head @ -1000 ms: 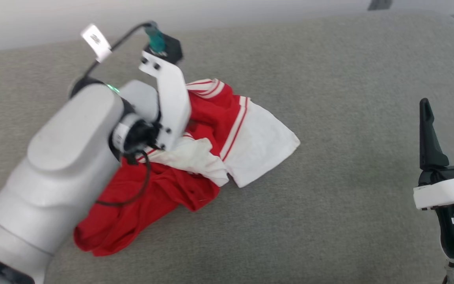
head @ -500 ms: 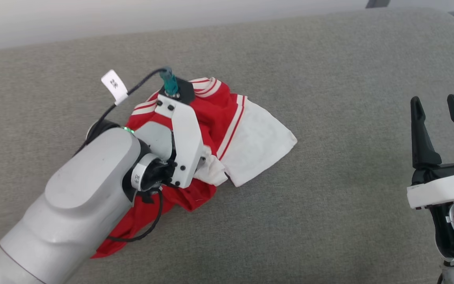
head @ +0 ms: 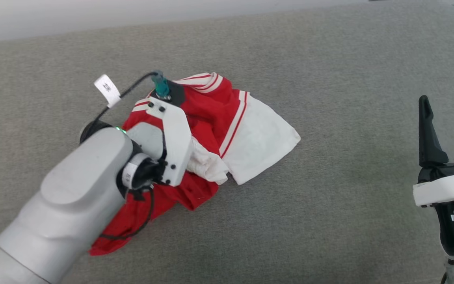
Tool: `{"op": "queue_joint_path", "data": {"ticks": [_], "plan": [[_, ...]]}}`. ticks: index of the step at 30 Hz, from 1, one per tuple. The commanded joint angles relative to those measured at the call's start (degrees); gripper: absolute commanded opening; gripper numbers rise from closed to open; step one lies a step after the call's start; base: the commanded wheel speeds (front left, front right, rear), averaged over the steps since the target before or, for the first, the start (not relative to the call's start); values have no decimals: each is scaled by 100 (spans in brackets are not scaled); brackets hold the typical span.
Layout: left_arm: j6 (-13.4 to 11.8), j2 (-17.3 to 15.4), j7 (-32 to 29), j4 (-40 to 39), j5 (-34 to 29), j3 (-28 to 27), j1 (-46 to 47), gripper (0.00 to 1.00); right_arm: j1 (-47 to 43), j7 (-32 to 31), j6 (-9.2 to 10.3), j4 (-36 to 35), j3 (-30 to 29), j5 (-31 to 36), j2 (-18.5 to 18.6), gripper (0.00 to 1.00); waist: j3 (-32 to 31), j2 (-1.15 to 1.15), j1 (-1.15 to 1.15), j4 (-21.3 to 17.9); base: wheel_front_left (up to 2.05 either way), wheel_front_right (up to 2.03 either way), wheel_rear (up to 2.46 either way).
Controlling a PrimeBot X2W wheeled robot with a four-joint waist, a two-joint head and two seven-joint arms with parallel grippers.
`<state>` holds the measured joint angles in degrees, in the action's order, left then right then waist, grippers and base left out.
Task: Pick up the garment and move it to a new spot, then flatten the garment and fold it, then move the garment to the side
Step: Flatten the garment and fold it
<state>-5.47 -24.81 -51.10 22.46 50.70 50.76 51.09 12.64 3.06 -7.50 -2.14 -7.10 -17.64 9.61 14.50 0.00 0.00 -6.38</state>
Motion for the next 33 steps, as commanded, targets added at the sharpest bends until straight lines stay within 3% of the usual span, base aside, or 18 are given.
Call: {"op": "queue_joint_path", "data": {"ticks": [1, 8, 15, 21, 26, 33], "plan": [[-11, -60, 13, -37, 58, -52, 43, 0, 5, 31, 2, -16, -2, 20, -3, 100, -36, 0, 0, 71, 0, 0, 0], [-232, -544, 21, -519, 139, -339, -34, 0, -56, -28, 2, -84, -57, 80, -24, 100, -108, 0, 0, 284, 0, 0, 0], [-651, -1486, -28, -1059, -31, -652, -157, 0, -126, -80, 2, -163, -107, 118, -32, 100, -147, 0, 0, 445, 0, 0, 0], [-727, -2149, 198, -855, -145, -859, -349, 0, -140, -116, 2, -203, -47, 96, -12, 100, -136, 0, 0, 453, 0, 0, 0], [-671, -2226, 454, -376, -104, -905, -513, 0, -128, -144, 2, -220, 7, 63, 18, 100, -79, 0, 0, 399, 0, 0, 0], [-437, -1822, 1188, 662, -7, -1004, -515, 0, -27, -167, 2, -219, 96, 19, 73, 100, 41, 0, 0, 296, 0, 0, 0]]}}
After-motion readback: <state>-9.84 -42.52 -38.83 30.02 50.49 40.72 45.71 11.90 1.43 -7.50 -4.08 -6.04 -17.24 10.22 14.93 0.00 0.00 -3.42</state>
